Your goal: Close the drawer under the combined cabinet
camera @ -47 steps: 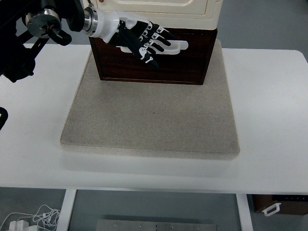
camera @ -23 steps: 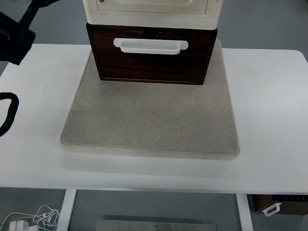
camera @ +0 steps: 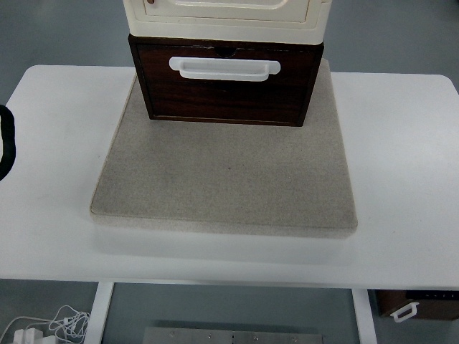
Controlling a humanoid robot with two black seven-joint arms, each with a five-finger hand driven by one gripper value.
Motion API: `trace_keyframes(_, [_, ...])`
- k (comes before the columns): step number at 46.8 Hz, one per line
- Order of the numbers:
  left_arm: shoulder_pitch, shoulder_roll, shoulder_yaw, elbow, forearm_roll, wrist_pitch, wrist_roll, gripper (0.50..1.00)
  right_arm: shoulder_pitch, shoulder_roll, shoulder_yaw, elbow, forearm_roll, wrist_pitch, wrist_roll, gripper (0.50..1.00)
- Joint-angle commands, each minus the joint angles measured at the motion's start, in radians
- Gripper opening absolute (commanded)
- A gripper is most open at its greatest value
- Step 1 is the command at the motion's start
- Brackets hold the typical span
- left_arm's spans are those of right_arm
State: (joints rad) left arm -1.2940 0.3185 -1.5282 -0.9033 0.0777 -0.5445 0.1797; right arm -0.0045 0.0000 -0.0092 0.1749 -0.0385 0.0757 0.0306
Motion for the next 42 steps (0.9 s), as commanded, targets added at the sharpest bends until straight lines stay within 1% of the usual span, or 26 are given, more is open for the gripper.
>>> trace_keyframes(1, [-0.033,0.046,0.003,0.067,-0.004,0.11,-0.045,1.0,0.0,0.0,0.0,0.0,0.0,0.0,0.0,0.952])
trace_keyframes(4, [-0.054,0.074,0.005,0.13,-0.006,0.175,-0.052,1.0,0.0,0.0,0.0,0.0,0.0,0.001,0.0,0.952])
trace_keyframes(7, [-0.076,0.097,0.01,0.21,-0.006,0.218,-0.054,1.0,0.0,0.0,0.0,0.0,0.0,0.001,0.0,0.952])
trace_keyframes(14, [-0.107,0.123,0.037,0.408,0.001,0.29,-0.052,1.0,0.0,0.0,0.0,0.0,0.0,-0.001,0.0,0.952])
trace_keyframes(23, [-0.097,0.139,0.106,0.572,-0.006,0.363,-0.054,1.0,0.0,0.0,0.0,0.0,0.0,-0.001,0.0,0.952])
trace_keyframes(29, [-0.053,0.129,0.161,0.642,-0.006,0.406,-0.051,1.0,0.0,0.0,0.0,0.0,0.0,0.001,0.0,0.952])
trace_keyframes(34, [-0.001,0.113,0.2,0.655,-0.013,0.448,-0.049,1.0,0.0,0.0,0.0,0.0,0.0,-0.001,0.0,0.952])
trace_keyframes(42, [0.107,0.053,0.201,0.652,-0.052,0.429,-0.055,1.0,0.0,0.0,0.0,0.0,0.0,-0.001,0.0,0.952])
